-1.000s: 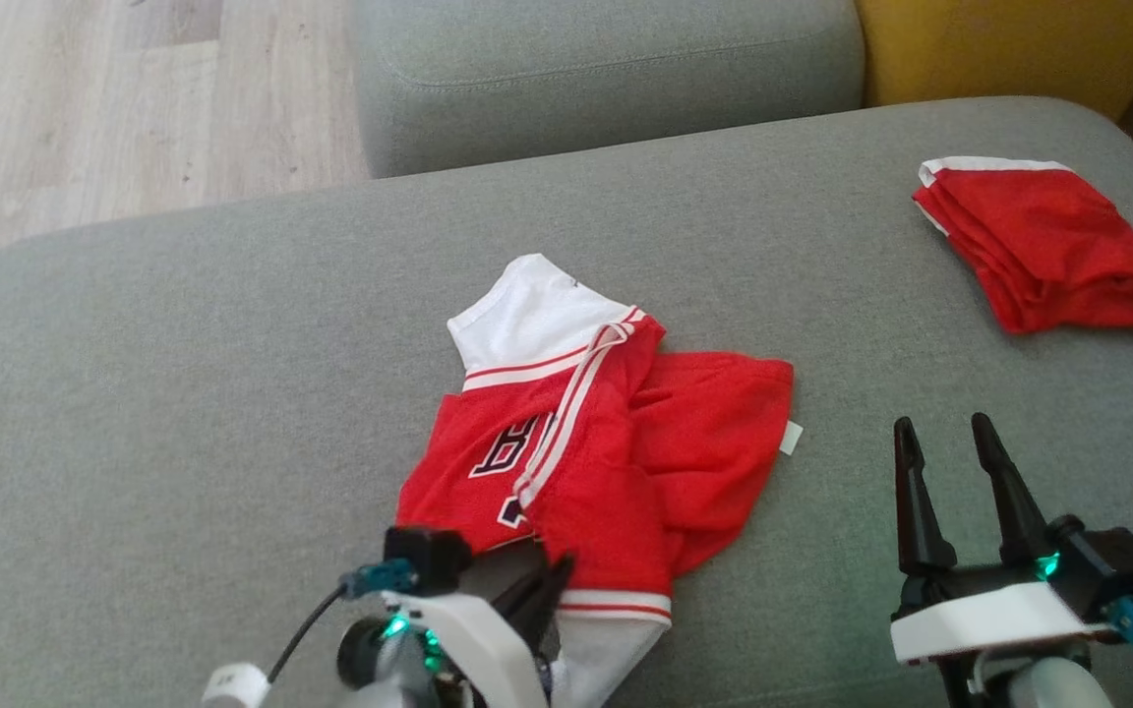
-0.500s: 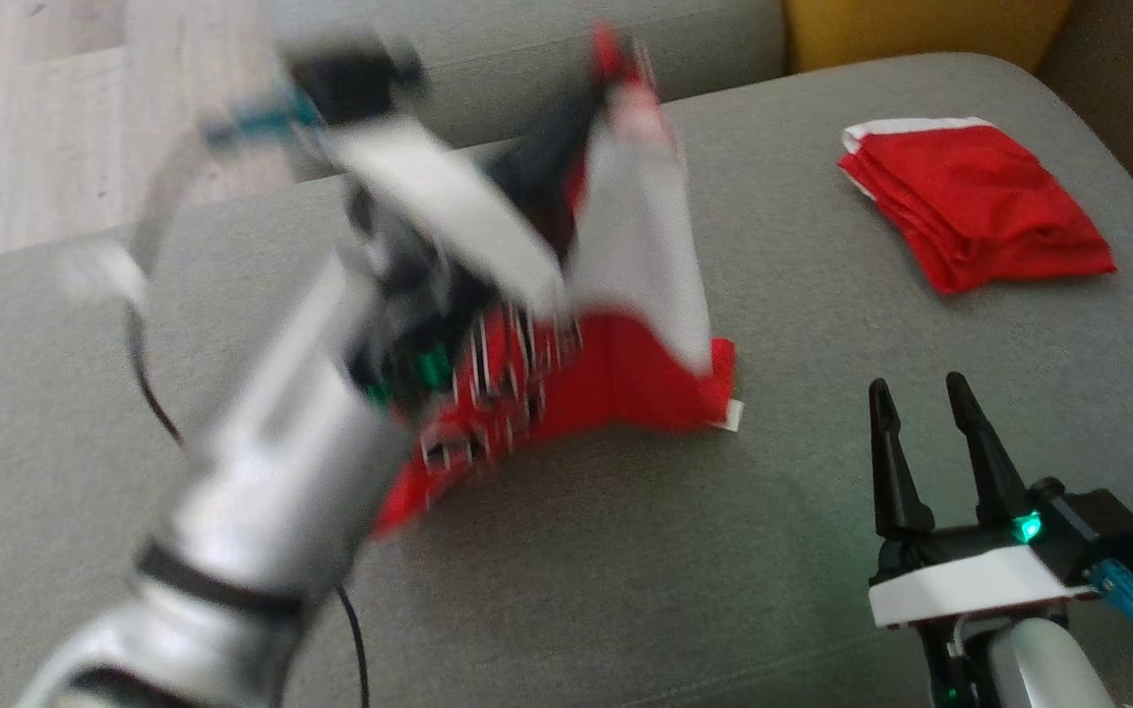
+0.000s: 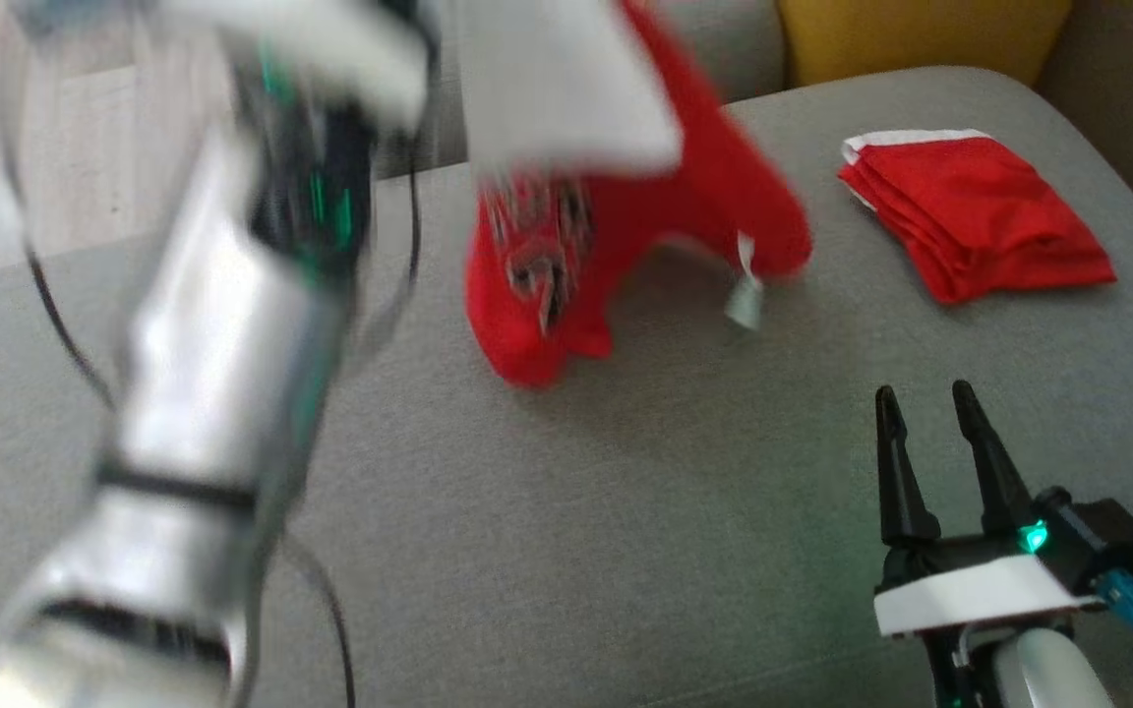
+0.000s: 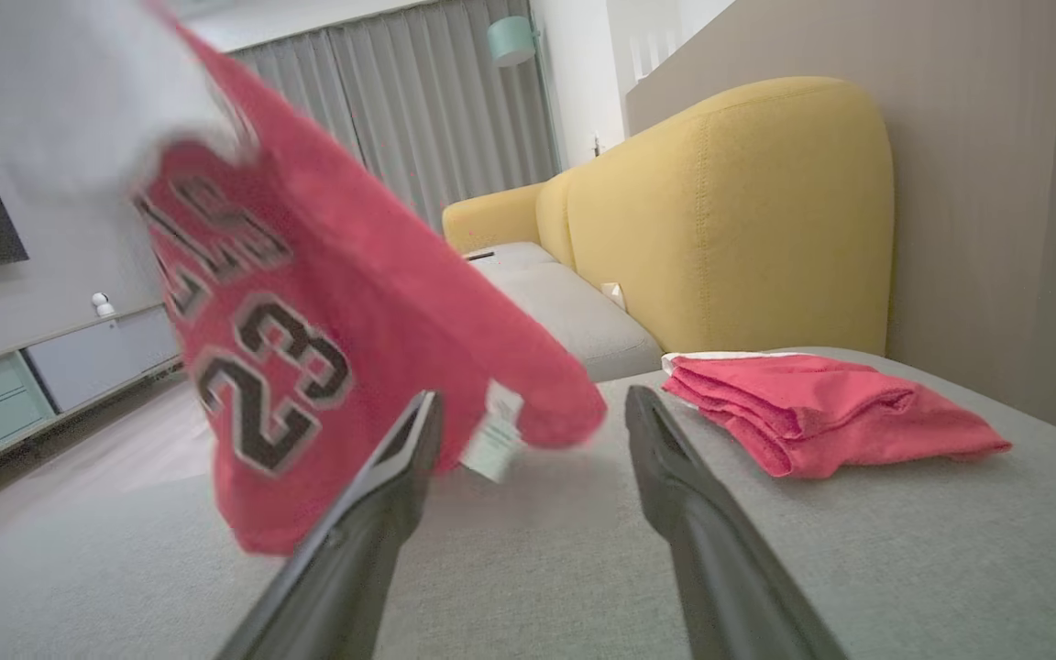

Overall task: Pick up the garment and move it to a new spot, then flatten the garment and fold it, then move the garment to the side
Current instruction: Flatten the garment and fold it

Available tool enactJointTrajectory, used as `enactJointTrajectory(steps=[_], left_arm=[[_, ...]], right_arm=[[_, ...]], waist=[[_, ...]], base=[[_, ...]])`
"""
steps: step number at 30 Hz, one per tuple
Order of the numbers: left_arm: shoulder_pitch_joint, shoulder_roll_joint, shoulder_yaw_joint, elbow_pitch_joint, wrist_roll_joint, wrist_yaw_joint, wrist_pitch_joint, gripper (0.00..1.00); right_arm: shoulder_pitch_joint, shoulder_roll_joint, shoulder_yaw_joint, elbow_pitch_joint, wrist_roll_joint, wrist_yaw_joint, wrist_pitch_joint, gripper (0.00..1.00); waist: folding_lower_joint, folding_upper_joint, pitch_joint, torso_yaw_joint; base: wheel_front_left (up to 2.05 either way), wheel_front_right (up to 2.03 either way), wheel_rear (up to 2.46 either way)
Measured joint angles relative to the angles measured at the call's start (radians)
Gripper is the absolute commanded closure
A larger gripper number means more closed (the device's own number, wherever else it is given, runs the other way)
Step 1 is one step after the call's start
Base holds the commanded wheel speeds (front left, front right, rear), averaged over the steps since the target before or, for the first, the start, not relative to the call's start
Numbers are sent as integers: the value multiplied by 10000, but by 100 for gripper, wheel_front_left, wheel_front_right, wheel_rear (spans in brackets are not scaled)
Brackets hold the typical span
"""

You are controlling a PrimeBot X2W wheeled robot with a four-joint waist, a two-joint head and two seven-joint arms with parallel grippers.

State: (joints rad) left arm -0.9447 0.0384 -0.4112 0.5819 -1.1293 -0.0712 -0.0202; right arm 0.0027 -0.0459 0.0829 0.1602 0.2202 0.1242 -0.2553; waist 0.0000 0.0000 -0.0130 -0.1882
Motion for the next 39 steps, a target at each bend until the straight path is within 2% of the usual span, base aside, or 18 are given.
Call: enactJointTrajectory(steps=[7, 10, 14, 16, 18, 21, 22, 24, 27, 30, 33, 36, 39], left_arm=[[5291, 773, -313, 750, -290, -4, -407, 100], [6090, 1204, -414, 926, 79, -96, -930, 100], [5889, 1588, -665, 1218, 1039, -182, -1793, 100], [5753, 1463, -550, 1191, 984, -362, -2092, 0], [5668, 1331, -447, 1014, 1235, -464, -2282, 0], [5743, 1296, 10, 702, 2656, -399, -2282, 0], [5743, 1296, 10, 702, 2656, -399, -2282, 0], [6050, 1229, 679, 345, 3643, -46, -2291, 0], [7188, 826, 1714, -341, 4571, 245, -2293, 0], [8676, 357, 2495, -1229, 5526, 441, -2291, 0], [9792, 157, 3315, -2322, 6312, 583, -2291, 0], [10590, 151, 3779, -3492, 7248, 834, -2293, 0], [11292, 138, 3800, -4454, 7317, 1229, -2293, 0]], right_arm=[[339, 0, -109, -61, -19, 0, 0, 0], [321, 4, -136, -100, -113, 0, 0, 0], [334, 4, -111, -54, -121, 0, 0, 0], [337, 4, -67, -31, -121, 0, 0, 0], [346, 4, 23, 23, -119, 0, 0, 0], [451, 4, 150, 98, -119, 0, 0, 0], [451, 4, 150, 98, -119, 0, 0, 0], [542, 4, 180, 148, -113, 0, 0, 0], [547, 4, 167, 153, -90, 0, 0, 0], [563, 4, 117, 155, -40, 0, 0, 0], [761, 4, 25, 190, 113, 0, 0, 0], [1015, 6, -29, 322, 194, 0, 0, 0], [1200, 6, -161, 445, 194, 0, 0, 0]], waist=[[-1, 0, -8, 591], [0, 0, 122, 796], [0, 0, 207, 1053], [0, 0, 208, 1195], [0, 0, 175, 1340], [0, 0, 55, 1541], [0, 0, 55, 1541], [0, 0, -62, 1620], [0, 0, -241, 1689], [-1, 0, -402, 1770], [-1, 0, -560, 1887], [-1, 0, -731, 2003], [-2, 0, -888, 2149]], base=[[0, 0, 0], [0, 0, 0], [0, 0, 0], [0, 0, 0], [0, 0, 0], [0, 0, 0], [0, 0, 0], [0, 0, 0], [0, 0, 0], [0, 0, 0], [0, 0, 0], [0, 0, 0], [0, 0, 0]])
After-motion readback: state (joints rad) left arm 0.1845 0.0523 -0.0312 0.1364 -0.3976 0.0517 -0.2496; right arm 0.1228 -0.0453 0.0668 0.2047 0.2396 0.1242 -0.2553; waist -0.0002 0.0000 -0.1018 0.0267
